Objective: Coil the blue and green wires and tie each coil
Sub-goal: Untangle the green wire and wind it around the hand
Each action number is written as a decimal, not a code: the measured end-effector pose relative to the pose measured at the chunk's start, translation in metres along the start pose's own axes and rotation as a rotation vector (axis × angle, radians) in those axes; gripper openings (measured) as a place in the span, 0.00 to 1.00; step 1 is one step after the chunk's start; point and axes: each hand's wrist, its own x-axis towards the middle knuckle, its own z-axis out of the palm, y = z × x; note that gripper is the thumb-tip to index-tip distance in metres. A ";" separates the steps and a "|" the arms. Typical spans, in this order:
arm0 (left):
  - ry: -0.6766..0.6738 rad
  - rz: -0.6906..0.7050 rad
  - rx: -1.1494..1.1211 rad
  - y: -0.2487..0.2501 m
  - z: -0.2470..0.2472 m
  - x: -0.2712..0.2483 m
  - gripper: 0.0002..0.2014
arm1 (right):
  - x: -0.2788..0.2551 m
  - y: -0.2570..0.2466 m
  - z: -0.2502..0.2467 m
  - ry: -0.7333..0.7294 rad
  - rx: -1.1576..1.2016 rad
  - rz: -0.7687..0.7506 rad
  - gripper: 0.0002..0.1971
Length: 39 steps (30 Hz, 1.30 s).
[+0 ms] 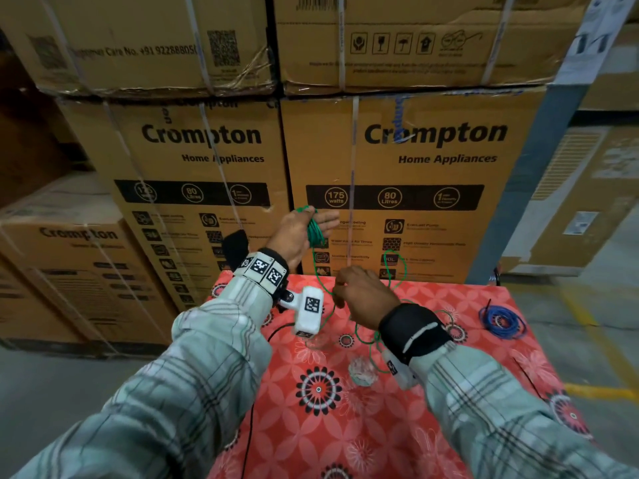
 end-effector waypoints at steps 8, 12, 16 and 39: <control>-0.079 -0.115 0.665 -0.030 -0.023 -0.009 0.17 | -0.001 0.006 -0.047 0.193 0.167 0.022 0.15; -0.198 -0.210 0.626 -0.036 -0.020 -0.020 0.13 | 0.004 0.015 -0.047 0.188 0.177 0.066 0.04; -0.285 -0.208 0.601 -0.034 -0.013 -0.030 0.14 | 0.006 0.025 -0.043 0.211 0.178 0.088 0.05; -0.122 -0.309 -0.325 -0.003 -0.008 -0.018 0.18 | 0.006 0.047 0.019 0.389 0.385 0.135 0.10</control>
